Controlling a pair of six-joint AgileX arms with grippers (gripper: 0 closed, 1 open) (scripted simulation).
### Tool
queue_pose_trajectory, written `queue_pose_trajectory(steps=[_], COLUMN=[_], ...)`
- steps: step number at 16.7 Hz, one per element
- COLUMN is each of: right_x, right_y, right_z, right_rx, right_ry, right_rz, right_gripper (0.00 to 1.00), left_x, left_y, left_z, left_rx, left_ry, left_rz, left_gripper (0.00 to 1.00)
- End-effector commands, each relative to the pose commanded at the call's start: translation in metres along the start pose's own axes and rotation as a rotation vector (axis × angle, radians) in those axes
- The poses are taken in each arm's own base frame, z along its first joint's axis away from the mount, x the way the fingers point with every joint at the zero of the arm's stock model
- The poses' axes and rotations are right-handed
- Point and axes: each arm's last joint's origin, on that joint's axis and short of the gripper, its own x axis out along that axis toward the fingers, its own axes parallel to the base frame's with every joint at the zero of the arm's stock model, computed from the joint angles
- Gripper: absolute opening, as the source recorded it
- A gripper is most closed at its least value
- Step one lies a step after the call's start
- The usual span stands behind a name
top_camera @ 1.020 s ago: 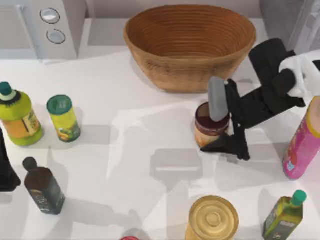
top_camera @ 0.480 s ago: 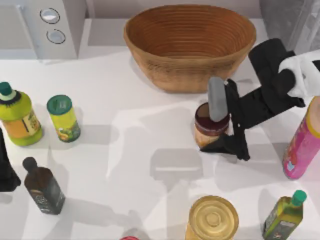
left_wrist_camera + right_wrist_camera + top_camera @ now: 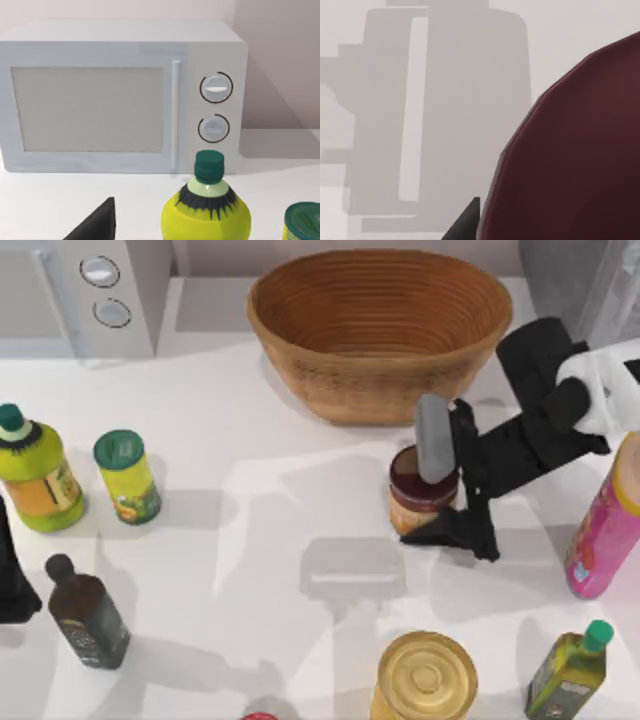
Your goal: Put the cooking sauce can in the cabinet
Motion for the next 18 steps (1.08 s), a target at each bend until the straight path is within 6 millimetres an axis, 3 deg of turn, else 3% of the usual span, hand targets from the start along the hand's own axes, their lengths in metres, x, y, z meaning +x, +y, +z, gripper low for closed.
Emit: queue_pose_trajectory(steps=[3,6,12,18], right_x=[0.003,-0.009,-0.054,-0.096], right_y=[0.003,-0.002,-0.011,-0.006], right_z=[0.002,0.016,0.055,0.090], right_rx=[0.030,0.021,-0.003,-0.007], right_ry=[0.017,0.015,-0.005,-0.008], right_rz=[0.036,0.033,-0.006,-0.020], right_gripper=[0.00,0.00,0.00,0.00], left_x=[0.000,0.000,0.000,0.000], left_y=[0.000,0.000,0.000,0.000], left_z=[0.000,0.000,0.000,0.000], left_rx=[0.000,0.000,0.000,0.000], left_ry=[0.000,0.000,0.000,0.000], left_rz=[0.000,0.000,0.000,0.000], left_gripper=[1.00,1.00,1.00,1.00])
